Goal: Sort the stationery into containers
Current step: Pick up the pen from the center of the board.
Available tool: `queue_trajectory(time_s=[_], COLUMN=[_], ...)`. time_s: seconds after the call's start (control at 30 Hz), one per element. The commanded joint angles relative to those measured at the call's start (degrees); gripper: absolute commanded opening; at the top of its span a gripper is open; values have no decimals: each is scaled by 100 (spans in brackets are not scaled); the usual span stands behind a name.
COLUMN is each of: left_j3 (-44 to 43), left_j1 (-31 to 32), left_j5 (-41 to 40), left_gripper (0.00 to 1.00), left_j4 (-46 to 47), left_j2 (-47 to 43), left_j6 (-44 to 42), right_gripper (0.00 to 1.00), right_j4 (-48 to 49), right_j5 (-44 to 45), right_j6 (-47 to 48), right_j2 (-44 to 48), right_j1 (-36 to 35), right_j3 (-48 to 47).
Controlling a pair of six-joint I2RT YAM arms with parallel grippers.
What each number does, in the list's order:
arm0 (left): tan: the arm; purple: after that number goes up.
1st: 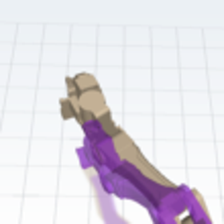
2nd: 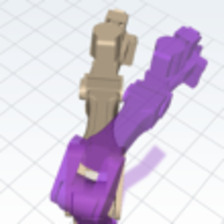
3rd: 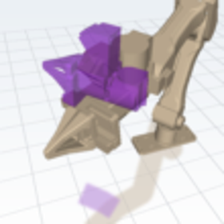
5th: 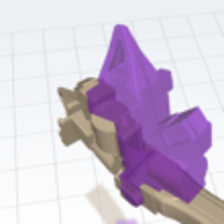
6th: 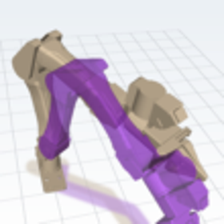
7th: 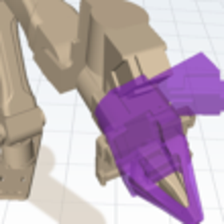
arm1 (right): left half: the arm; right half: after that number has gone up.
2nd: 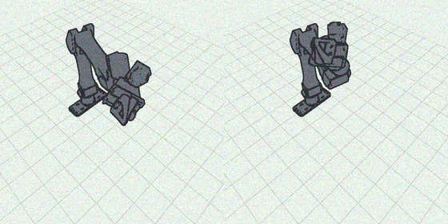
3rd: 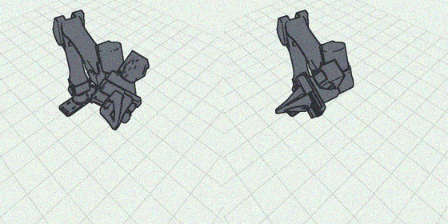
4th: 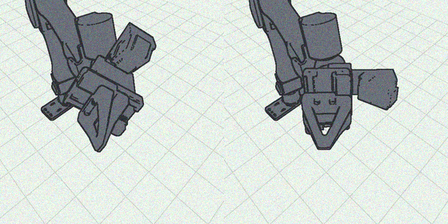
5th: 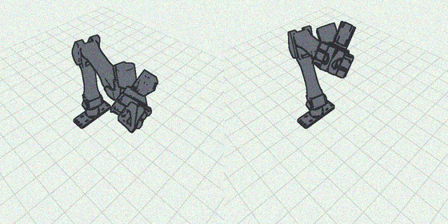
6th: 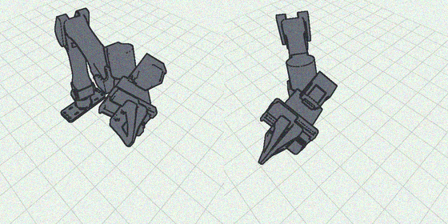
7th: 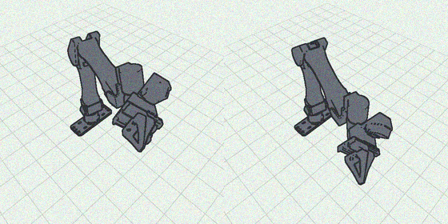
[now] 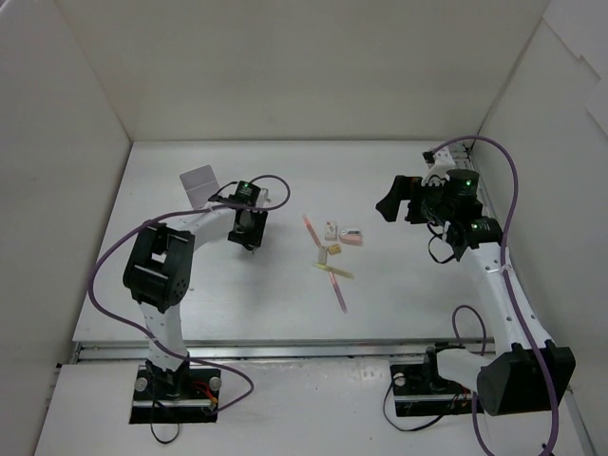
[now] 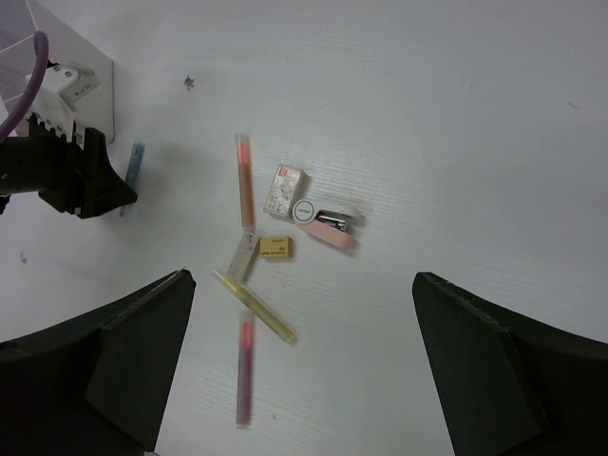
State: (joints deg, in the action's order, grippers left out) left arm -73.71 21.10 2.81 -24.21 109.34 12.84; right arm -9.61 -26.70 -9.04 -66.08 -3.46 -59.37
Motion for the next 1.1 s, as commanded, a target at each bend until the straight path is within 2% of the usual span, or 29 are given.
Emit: queue_trajectory(time_s=[0.0,0.03,0.13,0.23,0.3,0.43,0.6,0.73,0.83,0.97,1.07], left_j3=[-266,-284,-310,-240,-214,-231,-179,-214,-126,102,435], left_j1=[17,17,17,17,17,17,376,562,562,491,-17], left_j5=[-96,-79,-52,-44,9,211,-103,-1831,-2703,-3557,-3990], left_gripper=[39,36,19,12,0,0,0,0,0,0,0], left_j4=[-251,-243,-295,-208,-172,-102,56,39,231,644,1267], left_j2=[219,254,281,220,202,149,-631,-1518,-1949,-2381,-2663], left_j6=[96,96,140,166,166,175,166,657,912,1044,1106], right_gripper=[98,98,98,98,98,98,98,98,98,98,98], right_j4=[187,187,187,196,187,187,196,187,196,187,187], right_j5=[-90,-73,-63,-81,-81,-90,-178,-195,-178,-143,-46], right_j6=[-1,-19,-1,-10,-10,-19,-19,-10,-10,-10,-10], right_j2=[166,183,254,280,263,263,280,272,228,210,175], right_j1=[-23,-23,-23,-23,-23,-40,-31,-31,-31,-32,-40], right_j3=[-250,-233,-206,-189,-189,-189,-188,-189,-197,-197,-206])
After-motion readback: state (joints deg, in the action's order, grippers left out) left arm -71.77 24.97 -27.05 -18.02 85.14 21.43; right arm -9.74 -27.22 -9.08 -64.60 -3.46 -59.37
